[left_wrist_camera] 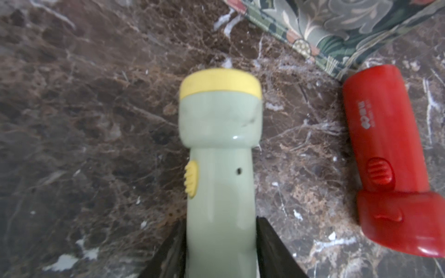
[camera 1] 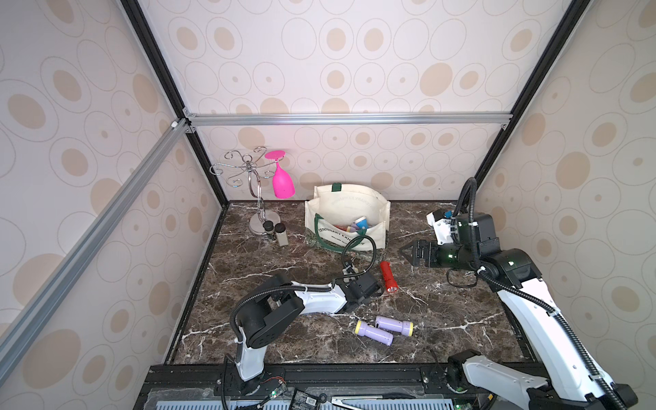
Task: Put the flashlights into the tote bags
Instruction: Pick up the flashlight from the center of the board.
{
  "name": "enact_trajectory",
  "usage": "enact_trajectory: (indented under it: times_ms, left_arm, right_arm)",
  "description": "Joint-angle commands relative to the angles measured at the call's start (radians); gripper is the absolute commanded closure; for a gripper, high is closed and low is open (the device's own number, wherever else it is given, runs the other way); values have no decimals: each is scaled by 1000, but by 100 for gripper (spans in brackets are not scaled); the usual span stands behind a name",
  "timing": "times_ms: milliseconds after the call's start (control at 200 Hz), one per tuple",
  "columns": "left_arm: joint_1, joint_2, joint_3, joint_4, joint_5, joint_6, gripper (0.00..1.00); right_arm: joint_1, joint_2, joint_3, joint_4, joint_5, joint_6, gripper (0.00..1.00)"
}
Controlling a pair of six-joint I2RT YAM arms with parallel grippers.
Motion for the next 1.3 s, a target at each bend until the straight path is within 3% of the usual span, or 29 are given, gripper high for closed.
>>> enact_trajectory:
  times_ms: [0, 55, 115, 265, 435, 595, 880, 980, 1146, 1296]
  left_arm:
    - [12, 70, 4, -147, 28, 4, 53]
    - [12, 77, 14, -169, 25, 0, 55]
    - [11, 72, 16, -168, 25, 2, 64]
    - [10, 24, -11, -172, 0, -10, 77]
    - [-6, -106, -76, -54, -18, 65, 91]
    - [-35, -281, -147, 87, -9, 139, 94]
    - [-58, -566, -299, 366, 15, 176, 98]
    - [-57, -622, -325, 432, 26, 187, 99]
    - [-57, -671, -348, 554, 94, 246, 100]
    - [-57, -682, -348, 627, 159, 279, 100]
  right_arm:
    - [-6, 0, 51, -21, -12, 6, 0]
    - [-6, 3, 59, -24, -10, 4, 0]
    - [-6, 3, 62, -25, -10, 4, 0]
    - [-6, 3, 63, -26, -6, 2, 0]
    - [-7, 6, 86, -36, -2, -15, 0]
    - [-6, 16, 84, -36, -18, -28, 1]
    - [-4, 48, 32, 31, -200, 10, 1]
    - [-3, 71, 11, 76, -293, 46, 1]
    - [2, 109, -94, 302, -473, 237, 0]
    - [34, 173, -66, 295, -495, 201, 1]
